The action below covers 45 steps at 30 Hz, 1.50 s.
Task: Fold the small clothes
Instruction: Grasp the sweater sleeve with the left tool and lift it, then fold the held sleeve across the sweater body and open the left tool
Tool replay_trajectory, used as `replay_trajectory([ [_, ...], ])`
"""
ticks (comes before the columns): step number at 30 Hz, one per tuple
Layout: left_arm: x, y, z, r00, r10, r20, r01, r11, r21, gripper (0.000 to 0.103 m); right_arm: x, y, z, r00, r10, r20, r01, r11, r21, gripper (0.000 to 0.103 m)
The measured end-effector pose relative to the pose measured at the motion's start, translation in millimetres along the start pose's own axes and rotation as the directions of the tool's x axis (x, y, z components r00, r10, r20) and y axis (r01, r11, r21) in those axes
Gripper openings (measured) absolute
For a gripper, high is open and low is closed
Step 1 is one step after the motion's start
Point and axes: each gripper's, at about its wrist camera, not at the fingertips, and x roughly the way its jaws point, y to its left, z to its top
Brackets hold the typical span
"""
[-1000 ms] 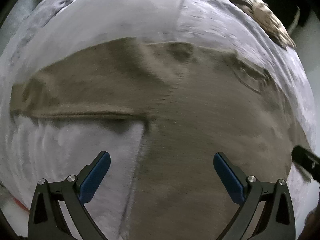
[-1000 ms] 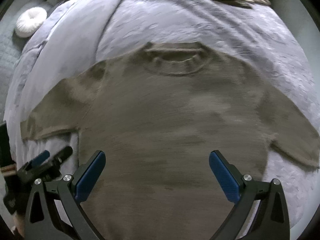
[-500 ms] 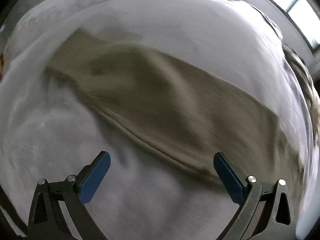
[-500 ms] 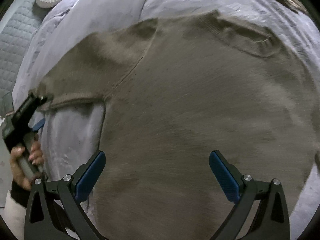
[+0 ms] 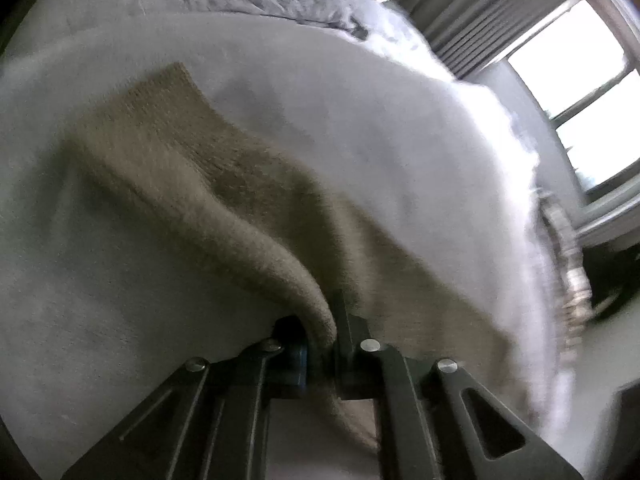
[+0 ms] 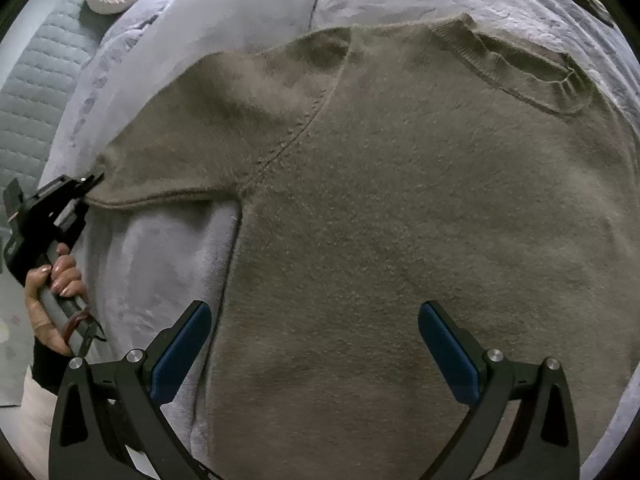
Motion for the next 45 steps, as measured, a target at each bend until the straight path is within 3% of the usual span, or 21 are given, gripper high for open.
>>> replay_trajectory([
  [4, -24, -17, 0, 0.996, -0.079, 0.027, 0.077, 0.994, 0.083, 0.010, -6, -14, 0, 0.999, 0.020, 0.028, -0.020, 0.999, 0.031, 0.103],
  [8, -35, -74, -8, 0.983, -0.183, 0.003, 0.178, 0.960, 0.218, 0.010, -26, -38, 0, 0.996, 0.028, 0.079, -0.035, 0.996, 0.080, 0.103],
  [11, -37, -134, -26, 0.962, -0.266, -0.058, 0.270, 0.904, 0.331, 0.010, -46, -63, -6, 0.992, 0.023, 0.122, -0.037, 0.992, 0.119, 0.103],
  [15, -25, -225, -68, 0.924, -0.335, -0.186, 0.383, 0.799, 0.464, 0.010, -77, -118, -14, 0.985, -0.035, 0.170, -0.001, 0.979, 0.205, 0.103],
  [18, -7, -282, -121, 0.909, -0.300, -0.290, 0.415, 0.712, 0.567, 0.010, -88, -154, -19, 0.980, -0.086, 0.182, 0.033, 0.961, 0.276, 0.103],
  [22, 25, -323, -187, 0.898, -0.207, -0.389, 0.425, 0.641, 0.639, 0.010, -99, -201, -30, 0.973, -0.147, 0.175, 0.076, 0.931, 0.358, 0.103],
  [26, 53, -338, -260, 0.927, -0.013, -0.374, 0.323, 0.534, 0.781, 0.010, -103, -230, -38, 0.971, -0.170, 0.166, 0.091, 0.910, 0.404, 0.103],
  [27, 57, -336, -272, 0.932, 0.027, -0.362, 0.299, 0.510, 0.807, 0.014, -102, -236, -35, 0.972, -0.170, 0.164, 0.090, 0.909, 0.407, 0.103],
  [29, 65, -334, -294, 0.940, 0.104, -0.324, 0.245, 0.453, 0.857, 0.047, -101, -239, -32, 0.971, -0.173, 0.163, 0.094, 0.910, 0.403, 0.103],
  [30, 62, -329, -300, 0.946, 0.113, -0.304, 0.228, 0.437, 0.870, 0.071, -100, -239, -30, 0.971, -0.173, 0.165, 0.095, 0.913, 0.397, 0.103],
  [31, 55, -324, -302, 0.955, 0.103, -0.277, 0.209, 0.425, 0.880, 0.081, -100, -238, -26, 0.970, -0.174, 0.168, 0.098, 0.918, 0.384, 0.103],
  [32, 45, -321, -301, 0.962, 0.091, -0.259, 0.201, 0.413, 0.889, 0.081, -99, -234, -22, 0.970, -0.175, 0.170, 0.102, 0.924, 0.370, 0.103],
  [34, 29, -318, -294, 0.963, 0.069, -0.259, 0.211, 0.401, 0.891, 0.081, -100, -221, -11, 0.968, -0.164, 0.191, 0.101, 0.948, 0.303, 0.103],
  [36, 10, -312, -276, 0.965, 0.046, -0.258, 0.217, 0.411, 0.885, 0.081, -101, -192, 5, 0.963, -0.150, 0.222, 0.108, 0.976, 0.191, 0.103],
  [39, -9, -303, -232, 0.981, 0.027, -0.194, 0.160, 0.464, 0.871, 0.081, -92, -136, 28, 0.952, -0.164, 0.257, 0.177, 0.984, -0.027, 0.103],
  [41, -14, -289, -203, 0.992, 0.057, -0.115, 0.070, 0.513, 0.856, 0.081, -76, -103, 40, 0.942, -0.209, 0.261, 0.255, 0.954, -0.155, 0.103],
  [43, -11, -270, -174, 0.993, 0.115, -0.040, -0.031, 0.562, 0.827, 0.081, -50, -67, 48, 0.914, -0.276, 0.296, 0.362, 0.885, -0.292, 0.102],
  [45, 1, -252, -152, 0.981, 0.195, -0.014, -0.108, 0.599, 0.794, 0.081, -25, -43, 54, 0.872, -0.352, 0.339, 0.469, 0.798, -0.378, 0.097],
])
